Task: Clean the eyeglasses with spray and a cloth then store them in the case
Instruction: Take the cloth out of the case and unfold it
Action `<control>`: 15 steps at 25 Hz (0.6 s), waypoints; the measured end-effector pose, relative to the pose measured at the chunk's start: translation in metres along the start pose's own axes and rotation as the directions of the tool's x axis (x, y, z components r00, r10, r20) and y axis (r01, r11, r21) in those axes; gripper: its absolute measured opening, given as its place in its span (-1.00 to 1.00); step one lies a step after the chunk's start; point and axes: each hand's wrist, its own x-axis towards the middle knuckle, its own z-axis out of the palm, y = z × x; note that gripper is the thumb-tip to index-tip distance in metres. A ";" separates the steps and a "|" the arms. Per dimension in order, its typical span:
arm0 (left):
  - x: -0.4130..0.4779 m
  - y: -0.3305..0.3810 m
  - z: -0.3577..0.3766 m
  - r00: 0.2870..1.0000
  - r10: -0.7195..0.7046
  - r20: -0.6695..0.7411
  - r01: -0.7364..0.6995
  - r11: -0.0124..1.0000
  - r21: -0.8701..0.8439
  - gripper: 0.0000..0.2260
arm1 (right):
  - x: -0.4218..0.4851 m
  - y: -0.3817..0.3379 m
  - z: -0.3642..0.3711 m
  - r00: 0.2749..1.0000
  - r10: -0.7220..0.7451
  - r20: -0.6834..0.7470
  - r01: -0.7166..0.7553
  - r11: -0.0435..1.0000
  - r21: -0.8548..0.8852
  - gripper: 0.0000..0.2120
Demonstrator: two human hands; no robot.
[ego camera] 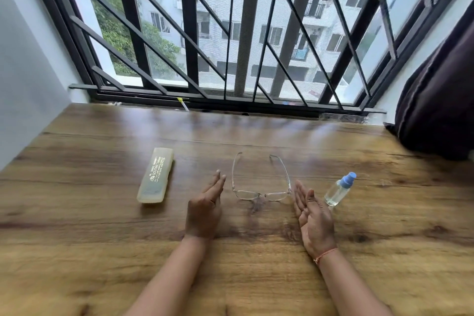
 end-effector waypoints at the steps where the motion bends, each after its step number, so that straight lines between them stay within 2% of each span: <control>1: -0.002 0.002 -0.010 0.997 -0.008 -0.071 0.009 1.000 0.010 -0.72 | -0.002 -0.003 0.004 0.998 -0.059 -0.009 0.058 0.992 -0.110 -0.23; 2: -0.004 0.001 -0.022 0.990 -0.020 -0.142 0.024 0.999 0.024 -0.72 | -0.001 -0.006 0.011 0.990 -0.138 -0.001 0.134 0.959 -0.250 -0.25; 4: -0.010 -0.005 -0.043 0.967 -0.070 -0.247 0.096 0.991 0.095 -0.59 | -0.001 -0.011 0.036 0.937 -0.330 0.117 0.345 0.805 -0.483 -0.49; 6: -0.016 -0.022 -0.061 0.926 -0.235 -0.294 0.300 0.932 0.202 -0.29 | 0.001 -0.009 0.073 0.787 -0.486 0.381 0.611 0.523 -0.595 -0.56; 7: -0.017 -0.031 -0.068 0.885 -0.364 -0.292 0.433 0.873 0.224 -0.12 | 0.005 -0.002 0.094 0.691 -0.491 0.531 0.717 0.373 -0.588 -0.55; 9: -0.016 -0.041 -0.076 0.771 -0.572 -0.279 0.630 0.748 0.209 0.08 | 0.017 0.020 0.134 0.501 -0.374 0.780 0.860 0.114 -0.498 -0.55; 10: -0.014 -0.045 -0.077 0.741 -0.612 -0.275 0.666 0.722 0.186 0.12 | 0.023 0.033 0.155 0.423 -0.284 0.861 0.900 0.017 -0.436 -0.53; 13: -0.010 -0.047 -0.074 0.753 -0.596 -0.279 0.643 0.756 0.120 0.08 | 0.035 0.057 0.212 0.249 0.056 0.967 0.960 -0.145 -0.239 -0.50; 15: -0.011 -0.050 -0.073 0.753 -0.579 -0.313 0.629 0.773 0.086 -0.01 | 0.043 0.064 0.234 0.183 0.279 0.943 0.952 -0.290 -0.099 -0.52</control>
